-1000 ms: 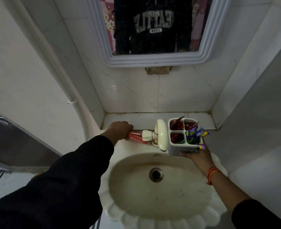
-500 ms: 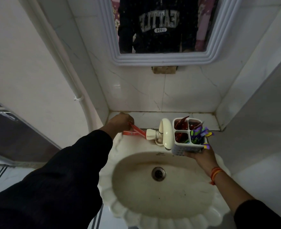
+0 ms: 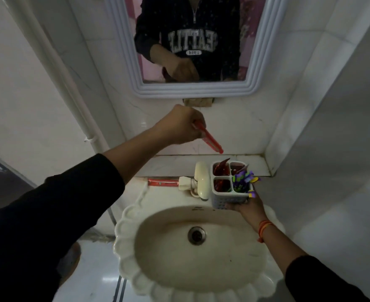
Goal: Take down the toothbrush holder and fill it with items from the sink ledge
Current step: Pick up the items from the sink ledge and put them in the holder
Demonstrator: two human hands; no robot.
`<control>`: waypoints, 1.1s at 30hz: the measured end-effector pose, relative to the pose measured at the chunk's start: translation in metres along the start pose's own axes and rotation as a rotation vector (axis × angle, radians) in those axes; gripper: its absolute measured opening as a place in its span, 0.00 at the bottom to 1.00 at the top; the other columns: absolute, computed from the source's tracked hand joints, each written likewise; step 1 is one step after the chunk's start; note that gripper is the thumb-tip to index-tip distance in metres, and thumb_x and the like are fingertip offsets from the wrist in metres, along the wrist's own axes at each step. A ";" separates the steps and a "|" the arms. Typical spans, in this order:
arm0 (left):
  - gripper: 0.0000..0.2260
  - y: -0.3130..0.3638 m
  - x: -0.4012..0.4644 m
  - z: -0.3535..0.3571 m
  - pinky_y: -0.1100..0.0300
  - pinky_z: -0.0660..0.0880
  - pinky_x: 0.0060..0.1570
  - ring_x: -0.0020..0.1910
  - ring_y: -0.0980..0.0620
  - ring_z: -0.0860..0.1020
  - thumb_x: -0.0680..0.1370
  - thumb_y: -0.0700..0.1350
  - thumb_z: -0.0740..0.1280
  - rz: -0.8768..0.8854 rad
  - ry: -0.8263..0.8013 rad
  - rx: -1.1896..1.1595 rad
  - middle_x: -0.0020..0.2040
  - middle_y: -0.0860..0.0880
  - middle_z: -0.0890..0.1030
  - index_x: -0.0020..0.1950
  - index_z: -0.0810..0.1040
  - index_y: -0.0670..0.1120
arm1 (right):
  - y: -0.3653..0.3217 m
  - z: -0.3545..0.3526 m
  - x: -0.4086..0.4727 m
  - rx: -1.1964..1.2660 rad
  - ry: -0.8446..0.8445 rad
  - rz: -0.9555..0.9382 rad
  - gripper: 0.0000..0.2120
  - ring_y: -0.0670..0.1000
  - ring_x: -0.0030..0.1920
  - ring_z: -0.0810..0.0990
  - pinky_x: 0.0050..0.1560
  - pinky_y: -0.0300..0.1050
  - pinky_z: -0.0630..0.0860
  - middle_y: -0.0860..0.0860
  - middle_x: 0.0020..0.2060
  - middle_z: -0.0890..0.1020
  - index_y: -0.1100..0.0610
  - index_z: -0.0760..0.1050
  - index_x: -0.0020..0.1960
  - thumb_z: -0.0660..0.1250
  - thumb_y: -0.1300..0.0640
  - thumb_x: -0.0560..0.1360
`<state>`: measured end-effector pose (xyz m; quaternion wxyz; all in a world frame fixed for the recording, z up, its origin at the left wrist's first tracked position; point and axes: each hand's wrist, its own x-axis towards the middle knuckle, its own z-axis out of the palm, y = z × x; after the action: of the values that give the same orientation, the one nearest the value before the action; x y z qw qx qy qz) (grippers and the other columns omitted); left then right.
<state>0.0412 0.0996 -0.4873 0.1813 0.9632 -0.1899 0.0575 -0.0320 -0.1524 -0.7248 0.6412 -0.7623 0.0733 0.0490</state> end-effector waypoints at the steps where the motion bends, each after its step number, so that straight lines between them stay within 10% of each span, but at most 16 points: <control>1: 0.13 0.014 0.000 -0.006 0.68 0.77 0.45 0.41 0.60 0.80 0.76 0.48 0.76 0.036 -0.008 0.014 0.45 0.55 0.83 0.58 0.86 0.45 | 0.000 0.000 -0.001 0.003 -0.005 -0.002 0.40 0.61 0.62 0.78 0.62 0.62 0.77 0.61 0.61 0.80 0.65 0.70 0.68 0.79 0.77 0.58; 8: 0.12 0.074 -0.007 0.022 0.57 0.83 0.55 0.50 0.52 0.85 0.78 0.46 0.74 0.053 -0.315 0.118 0.53 0.49 0.87 0.60 0.86 0.46 | 0.001 0.001 -0.001 0.026 -0.007 -0.011 0.36 0.56 0.53 0.79 0.34 0.33 0.80 0.64 0.64 0.77 0.68 0.67 0.70 0.73 0.80 0.64; 15: 0.13 0.089 -0.017 0.079 0.57 0.73 0.36 0.44 0.48 0.81 0.74 0.50 0.74 0.035 -0.453 0.383 0.37 0.51 0.74 0.57 0.84 0.46 | 0.005 0.001 0.001 0.010 0.007 0.018 0.38 0.56 0.57 0.78 0.35 0.29 0.78 0.59 0.60 0.80 0.65 0.70 0.69 0.77 0.77 0.61; 22: 0.10 0.018 -0.008 0.048 0.55 0.82 0.59 0.52 0.53 0.86 0.78 0.49 0.72 -0.148 -0.226 -0.044 0.54 0.50 0.89 0.56 0.88 0.48 | 0.009 -0.001 0.003 -0.048 0.023 -0.004 0.42 0.56 0.60 0.80 0.55 0.52 0.80 0.54 0.58 0.83 0.57 0.72 0.68 0.82 0.72 0.57; 33: 0.17 -0.103 -0.064 0.142 0.49 0.81 0.57 0.62 0.44 0.81 0.77 0.42 0.69 -0.352 -0.554 0.426 0.62 0.45 0.81 0.66 0.81 0.48 | 0.018 0.001 0.009 -0.066 0.031 0.005 0.40 0.55 0.61 0.79 0.62 0.55 0.77 0.56 0.59 0.82 0.62 0.73 0.67 0.82 0.71 0.57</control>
<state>0.0282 0.1576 -0.6642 -0.0740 0.9761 -0.0475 -0.1985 -0.0265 -0.1551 -0.7436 0.6142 -0.7837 0.0834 0.0410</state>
